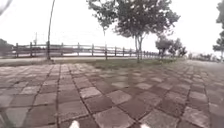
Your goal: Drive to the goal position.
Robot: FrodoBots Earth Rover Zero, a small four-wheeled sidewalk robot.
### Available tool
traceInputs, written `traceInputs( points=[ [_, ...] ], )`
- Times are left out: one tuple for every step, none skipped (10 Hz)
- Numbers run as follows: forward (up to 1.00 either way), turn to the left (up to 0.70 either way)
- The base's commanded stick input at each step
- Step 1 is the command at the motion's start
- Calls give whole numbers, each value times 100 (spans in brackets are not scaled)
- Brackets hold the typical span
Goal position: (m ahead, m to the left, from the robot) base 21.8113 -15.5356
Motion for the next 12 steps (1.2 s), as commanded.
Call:
traceInputs(
  points=[
    [70, 0],
    [70, 0],
    [70, 0],
    [70, 0],
    [70, 0],
    [70, 0],
    [70, 0],
    [70, 0],
    [70, 0],
    [70, 4],
    [70, 27],
    [70, 27]
  ],
)
